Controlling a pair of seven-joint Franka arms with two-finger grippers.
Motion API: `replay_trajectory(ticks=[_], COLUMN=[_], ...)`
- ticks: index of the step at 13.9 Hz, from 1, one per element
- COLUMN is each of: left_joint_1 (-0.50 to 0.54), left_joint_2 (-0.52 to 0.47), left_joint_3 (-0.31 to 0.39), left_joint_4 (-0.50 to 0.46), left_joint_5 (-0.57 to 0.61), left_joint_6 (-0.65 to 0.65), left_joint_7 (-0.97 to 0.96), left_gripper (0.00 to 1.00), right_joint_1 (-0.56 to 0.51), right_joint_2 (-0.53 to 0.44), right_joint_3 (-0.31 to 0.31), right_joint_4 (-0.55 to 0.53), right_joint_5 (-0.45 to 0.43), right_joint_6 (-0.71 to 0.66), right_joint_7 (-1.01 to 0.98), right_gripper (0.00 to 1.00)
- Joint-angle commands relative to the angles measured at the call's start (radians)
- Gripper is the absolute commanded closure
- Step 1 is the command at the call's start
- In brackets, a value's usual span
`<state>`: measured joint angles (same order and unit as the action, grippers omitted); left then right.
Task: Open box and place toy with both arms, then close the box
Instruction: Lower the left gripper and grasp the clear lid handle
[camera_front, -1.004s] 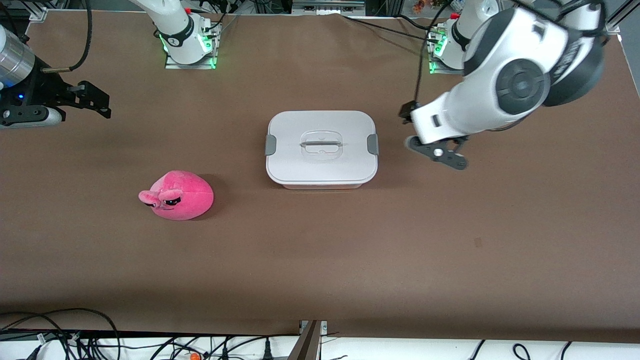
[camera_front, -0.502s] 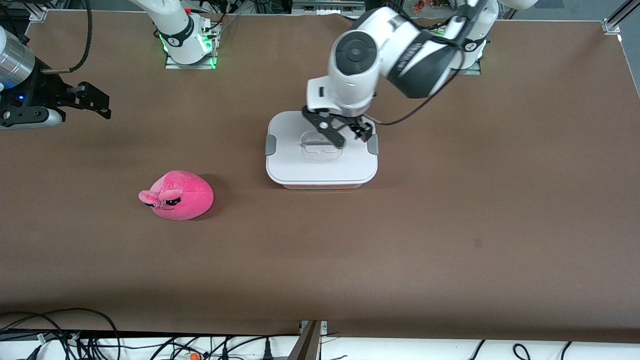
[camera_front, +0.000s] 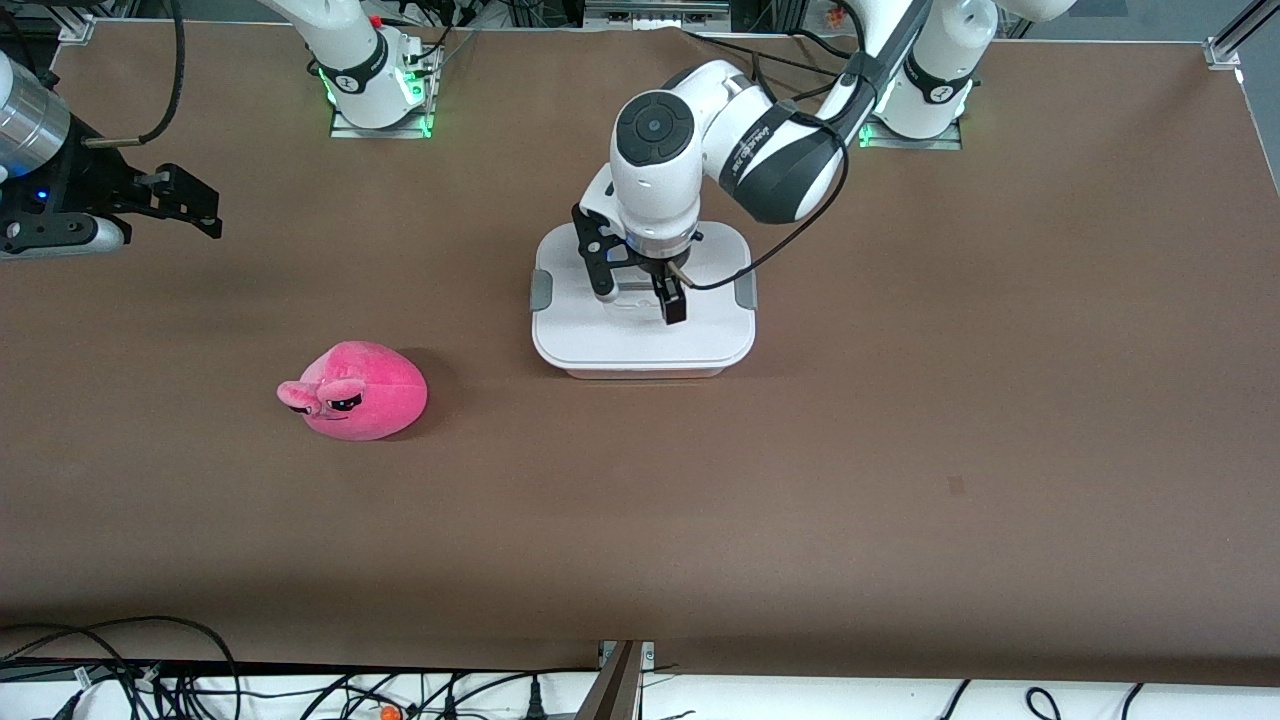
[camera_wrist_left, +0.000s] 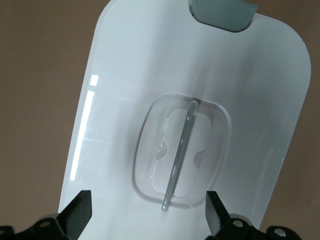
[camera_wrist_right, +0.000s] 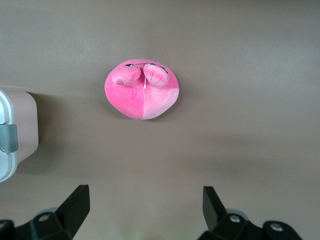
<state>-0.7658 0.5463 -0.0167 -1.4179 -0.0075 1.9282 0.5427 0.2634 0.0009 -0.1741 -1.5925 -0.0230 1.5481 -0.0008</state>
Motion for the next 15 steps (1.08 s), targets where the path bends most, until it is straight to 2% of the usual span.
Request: replay_trajectory(ticks=[1,7,8,9,12,13,15], left_joint_1=[-0.029,-0.047,-0.046,-0.047,-0.053,-0.056,-0.059], left_joint_2=[0.015,0.003,0.0,-0.005,-0.006,-0.006,-0.006], left_joint_3=[0.011,0.011,0.011,0.011,0.012,0.012,0.012], left_joint_4=[-0.016,-0.056,-0.056,-0.056,-0.056,-0.056,-0.055], left_joint_5=[0.026,0.027,0.027,0.026,0.026,0.026,0.027], left_joint_6=[0.023,0.038,0.037,0.035,0.034,0.034,0.032], left_joint_7=[0.071,0.147,0.158,0.16,0.161,0.161,0.163], left_gripper=[0.0,0.0,0.2,0.57,0.93,1.0,1.0], right_joint_1=[-0.001,-0.004,-0.004,-0.004,-0.004,-0.006,-0.009], right_joint_2=[0.002,0.002,0.002,0.002,0.002,0.004,0.01], right_joint_3=[0.004,0.004,0.002,0.004,0.002,0.002,0.001], right_joint_4=[0.017,0.016,0.016,0.016,0.014,0.014,0.014], right_joint_5=[-0.014,-0.014,-0.014,-0.014,-0.014,-0.012,-0.009], right_joint_6=[-0.003,-0.008,-0.008,-0.006,-0.006,-0.003,0.009], right_joint_7=[-0.004,-0.004,-0.004,-0.004,-0.002,-0.002,-0.002], right_gripper=[0.0,0.0,0.0,0.0,0.0,0.0,0.0])
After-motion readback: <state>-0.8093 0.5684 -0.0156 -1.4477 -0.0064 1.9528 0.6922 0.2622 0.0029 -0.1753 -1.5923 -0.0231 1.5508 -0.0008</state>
